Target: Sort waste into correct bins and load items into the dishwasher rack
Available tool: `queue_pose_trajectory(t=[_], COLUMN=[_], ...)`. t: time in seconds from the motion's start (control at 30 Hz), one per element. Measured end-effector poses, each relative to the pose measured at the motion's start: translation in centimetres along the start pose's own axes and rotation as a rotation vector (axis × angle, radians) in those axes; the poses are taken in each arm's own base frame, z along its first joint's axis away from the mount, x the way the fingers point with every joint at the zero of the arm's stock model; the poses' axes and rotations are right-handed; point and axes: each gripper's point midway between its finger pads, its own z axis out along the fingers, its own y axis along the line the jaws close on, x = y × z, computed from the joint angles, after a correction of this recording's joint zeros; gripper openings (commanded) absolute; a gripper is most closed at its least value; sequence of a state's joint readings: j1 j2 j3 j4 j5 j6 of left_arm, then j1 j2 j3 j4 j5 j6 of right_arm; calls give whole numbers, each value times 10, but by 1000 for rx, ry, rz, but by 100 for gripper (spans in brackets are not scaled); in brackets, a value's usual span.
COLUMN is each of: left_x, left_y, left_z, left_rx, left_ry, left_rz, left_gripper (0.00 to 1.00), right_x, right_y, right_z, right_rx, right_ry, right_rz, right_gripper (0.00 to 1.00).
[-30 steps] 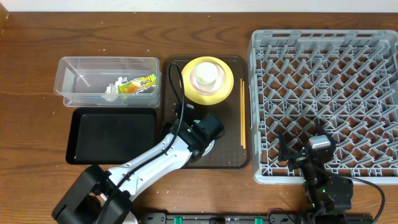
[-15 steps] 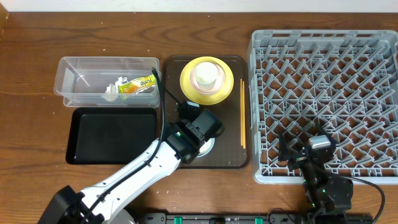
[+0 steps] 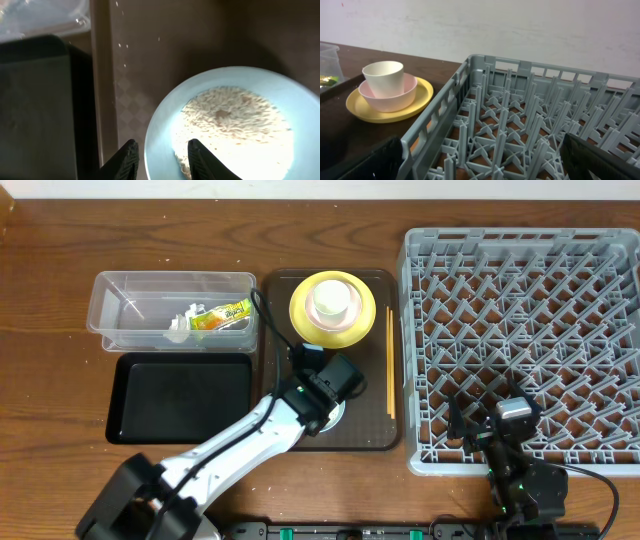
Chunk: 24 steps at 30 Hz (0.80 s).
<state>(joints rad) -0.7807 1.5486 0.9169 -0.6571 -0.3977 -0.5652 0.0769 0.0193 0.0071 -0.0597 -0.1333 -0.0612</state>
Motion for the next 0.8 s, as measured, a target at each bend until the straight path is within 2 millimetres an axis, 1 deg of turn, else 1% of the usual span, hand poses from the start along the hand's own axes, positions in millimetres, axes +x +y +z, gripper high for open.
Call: queue_pose_trajectory(t=[0.13,0.5,0.8], left_x=[5,7,16], left_y=[-1,-1,3], left_z=[7,9,14], left_rx=[-15,-17,-28], left_ry=[24,27,43], left_rz=[6,7,17], left_gripper=[35,35,35], right_x=[0,0,0], right_y=[0,0,0], right_z=[0,0,0], right_rx=[0,0,0], right_ry=[0,0,0], right_rz=[0,0,0], right_gripper=[99,99,99])
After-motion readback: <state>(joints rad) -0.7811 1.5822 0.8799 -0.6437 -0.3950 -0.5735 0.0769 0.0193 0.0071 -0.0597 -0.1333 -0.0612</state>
